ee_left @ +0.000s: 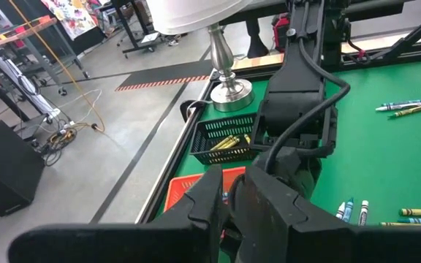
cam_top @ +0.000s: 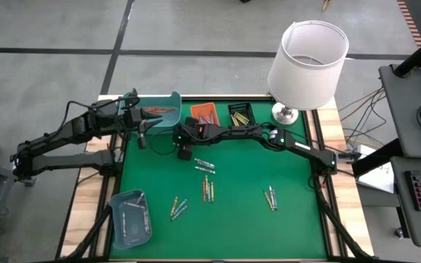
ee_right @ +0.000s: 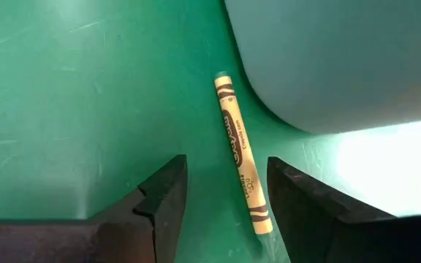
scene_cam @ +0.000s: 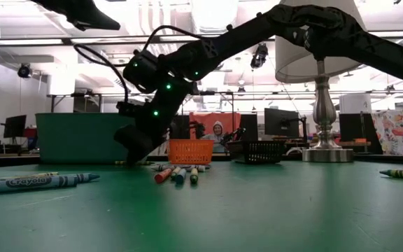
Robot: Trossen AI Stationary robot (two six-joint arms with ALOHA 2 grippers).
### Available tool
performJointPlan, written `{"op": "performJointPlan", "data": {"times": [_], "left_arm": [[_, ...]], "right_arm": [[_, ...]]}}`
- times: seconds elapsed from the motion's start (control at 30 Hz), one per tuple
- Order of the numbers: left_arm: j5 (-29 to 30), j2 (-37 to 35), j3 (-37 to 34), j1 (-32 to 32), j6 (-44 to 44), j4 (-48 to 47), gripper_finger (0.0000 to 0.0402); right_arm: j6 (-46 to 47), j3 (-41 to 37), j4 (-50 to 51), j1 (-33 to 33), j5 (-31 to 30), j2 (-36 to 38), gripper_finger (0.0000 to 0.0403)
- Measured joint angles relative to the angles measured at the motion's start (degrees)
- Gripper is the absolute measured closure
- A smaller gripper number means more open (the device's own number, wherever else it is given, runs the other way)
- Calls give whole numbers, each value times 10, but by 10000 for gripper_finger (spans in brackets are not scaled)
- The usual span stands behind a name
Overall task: Sort crayons
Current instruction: Put the green crayon into the black bin
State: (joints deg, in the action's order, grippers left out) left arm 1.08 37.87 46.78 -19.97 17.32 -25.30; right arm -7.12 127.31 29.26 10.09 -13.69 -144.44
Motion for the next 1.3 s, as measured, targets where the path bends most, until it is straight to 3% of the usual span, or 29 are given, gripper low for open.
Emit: {"op": "performJointPlan", "data": {"times": [0.27, 0.53, 1.0, 1.3], "left_arm": [[0, -1, 0, 0, 0, 0, 358], [0, -2, 0, 0, 0, 0, 358], [0, -2, 0, 0, 0, -1, 358], [-6, -1, 0, 0, -43, 5, 358]], "right_arm": [[16, 6, 9, 4, 53, 1, 223], [29, 27, 26, 2, 159, 2, 225], [64, 55, 28, -5, 152, 15, 243], [101, 49, -76, -60, 148, -14, 255]]}}
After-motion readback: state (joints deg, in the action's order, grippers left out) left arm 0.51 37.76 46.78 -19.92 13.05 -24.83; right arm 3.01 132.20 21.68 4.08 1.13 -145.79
